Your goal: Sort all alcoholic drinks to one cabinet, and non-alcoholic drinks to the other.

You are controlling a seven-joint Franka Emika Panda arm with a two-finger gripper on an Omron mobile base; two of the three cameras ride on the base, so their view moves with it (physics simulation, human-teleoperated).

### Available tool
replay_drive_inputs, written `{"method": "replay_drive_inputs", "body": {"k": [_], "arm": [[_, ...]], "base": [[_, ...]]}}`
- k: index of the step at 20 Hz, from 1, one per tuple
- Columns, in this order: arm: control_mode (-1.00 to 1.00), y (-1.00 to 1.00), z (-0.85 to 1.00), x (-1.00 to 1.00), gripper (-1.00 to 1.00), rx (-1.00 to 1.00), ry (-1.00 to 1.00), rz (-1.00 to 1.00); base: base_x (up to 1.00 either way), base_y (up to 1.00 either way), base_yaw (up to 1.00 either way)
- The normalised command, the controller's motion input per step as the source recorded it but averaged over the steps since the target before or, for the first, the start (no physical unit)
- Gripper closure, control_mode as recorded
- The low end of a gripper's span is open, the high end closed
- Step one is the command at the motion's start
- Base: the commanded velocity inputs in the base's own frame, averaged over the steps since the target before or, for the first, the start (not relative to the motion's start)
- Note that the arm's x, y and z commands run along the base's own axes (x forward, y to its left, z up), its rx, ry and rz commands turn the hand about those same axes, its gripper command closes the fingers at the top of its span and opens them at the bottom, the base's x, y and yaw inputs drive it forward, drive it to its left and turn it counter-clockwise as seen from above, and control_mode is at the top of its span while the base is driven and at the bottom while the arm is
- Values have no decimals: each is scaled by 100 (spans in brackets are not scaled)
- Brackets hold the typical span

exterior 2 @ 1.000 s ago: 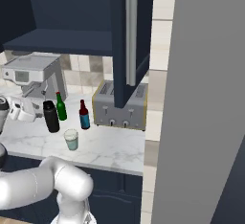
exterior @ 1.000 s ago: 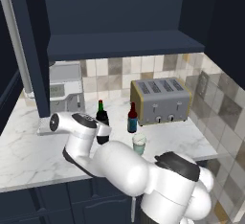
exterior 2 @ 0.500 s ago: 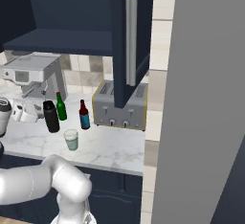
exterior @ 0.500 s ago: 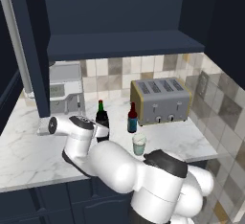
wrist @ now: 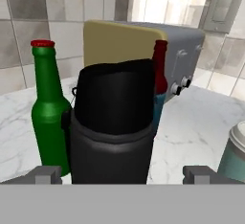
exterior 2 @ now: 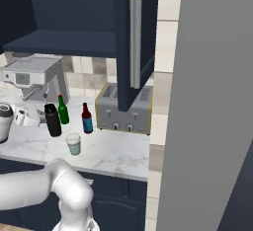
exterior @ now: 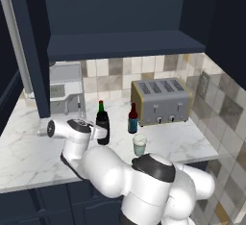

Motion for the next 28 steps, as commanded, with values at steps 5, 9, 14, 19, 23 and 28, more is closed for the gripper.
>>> {"method": "replay_drive_inputs", "body": {"k": [5,9,14,19,23,28], "arm": [[-100,0,-4,10,-100,-2,3,0],[-100,0,-1,9,-100,-3,3,0],[-100,0,0,2,-100,-3,2,0],[-100,-9,-4,0,-100,-4,0,0],[-100,-24,-6,0,-100,-4,0,0],[-100,-16,-4,0,-100,-2,0,0]], "base": [[0,0,0],[0,0,0],[0,0,0],[0,0,0],[0,0,0],[0,0,0]]}}
